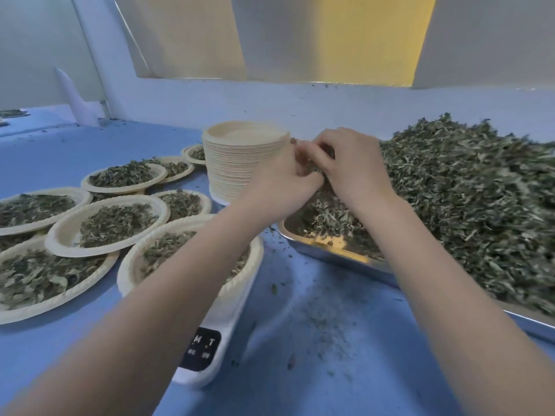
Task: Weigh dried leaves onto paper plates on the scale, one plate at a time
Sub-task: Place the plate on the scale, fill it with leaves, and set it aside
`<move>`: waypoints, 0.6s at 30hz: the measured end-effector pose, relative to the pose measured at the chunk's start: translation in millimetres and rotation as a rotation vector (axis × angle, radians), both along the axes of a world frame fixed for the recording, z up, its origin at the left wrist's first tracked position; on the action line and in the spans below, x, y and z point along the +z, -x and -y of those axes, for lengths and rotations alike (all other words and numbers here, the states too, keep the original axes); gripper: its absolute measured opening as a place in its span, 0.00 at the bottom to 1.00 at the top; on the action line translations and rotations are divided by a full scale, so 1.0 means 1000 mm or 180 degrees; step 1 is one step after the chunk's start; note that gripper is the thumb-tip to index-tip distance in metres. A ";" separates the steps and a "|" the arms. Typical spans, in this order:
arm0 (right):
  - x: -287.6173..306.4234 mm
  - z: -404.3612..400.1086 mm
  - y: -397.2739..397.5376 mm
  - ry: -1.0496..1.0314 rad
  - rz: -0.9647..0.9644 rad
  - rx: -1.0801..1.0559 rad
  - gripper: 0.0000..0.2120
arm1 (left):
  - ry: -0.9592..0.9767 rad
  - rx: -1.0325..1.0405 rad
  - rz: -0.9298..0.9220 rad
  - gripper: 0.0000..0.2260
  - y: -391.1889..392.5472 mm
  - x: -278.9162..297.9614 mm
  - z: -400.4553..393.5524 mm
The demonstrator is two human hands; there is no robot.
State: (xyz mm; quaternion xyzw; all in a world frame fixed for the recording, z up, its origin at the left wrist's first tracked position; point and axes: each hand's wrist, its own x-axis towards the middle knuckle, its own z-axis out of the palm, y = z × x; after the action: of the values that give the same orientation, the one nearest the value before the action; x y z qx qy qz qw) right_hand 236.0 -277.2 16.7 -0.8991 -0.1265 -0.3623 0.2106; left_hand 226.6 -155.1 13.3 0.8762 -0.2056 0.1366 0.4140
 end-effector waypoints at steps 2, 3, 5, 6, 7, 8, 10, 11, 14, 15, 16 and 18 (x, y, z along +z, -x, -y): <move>-0.007 0.010 -0.003 0.0040 -0.0360 -0.0054 0.16 | -0.0269 -0.0047 -0.0256 0.10 -0.004 -0.006 0.013; -0.010 0.014 -0.004 0.0071 -0.0565 -0.0025 0.17 | -0.0420 -0.0032 -0.0380 0.11 -0.005 -0.009 0.016; -0.013 0.019 -0.007 0.0163 -0.0923 0.0032 0.17 | -0.0613 -0.0030 -0.0506 0.10 -0.008 -0.015 0.017; -0.014 0.021 -0.008 0.0156 -0.1013 0.0052 0.16 | -0.0644 -0.0021 -0.0527 0.07 -0.010 -0.017 0.017; -0.014 0.022 -0.009 0.0110 -0.1046 0.0078 0.14 | -0.0649 0.0005 -0.0541 0.05 -0.010 -0.018 0.015; -0.013 0.020 -0.009 0.0049 -0.1042 0.0106 0.13 | -0.0629 0.0024 -0.0558 0.04 -0.011 -0.018 0.014; -0.013 0.017 -0.008 -0.0067 -0.0936 0.0120 0.11 | -0.0502 0.0007 -0.0566 0.04 -0.012 -0.018 0.011; -0.012 0.013 -0.007 -0.0143 -0.0846 0.0136 0.11 | -0.0390 0.0001 -0.0544 0.04 -0.012 -0.017 0.008; -0.008 -0.004 -0.002 -0.0452 -0.0546 0.0296 0.09 | 0.0067 0.0014 -0.0509 0.07 -0.010 -0.012 -0.003; -0.007 -0.011 0.000 -0.0515 -0.0468 0.0353 0.09 | 0.0243 0.0023 -0.0515 0.06 -0.007 -0.010 -0.009; -0.005 -0.020 0.001 -0.0558 -0.0398 0.0402 0.10 | 0.0404 0.0033 -0.0540 0.06 -0.004 -0.007 -0.016; -0.002 -0.039 0.004 -0.0632 -0.0304 0.0518 0.11 | 0.0618 0.0074 -0.0520 0.06 0.003 -0.003 -0.035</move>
State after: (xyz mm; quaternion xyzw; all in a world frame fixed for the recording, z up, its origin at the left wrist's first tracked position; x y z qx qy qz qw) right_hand 232.4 -238.2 14.6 -0.8768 -0.1523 -0.3116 0.3330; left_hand 224.0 -120.4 10.5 0.8425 -0.1469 0.0887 0.5106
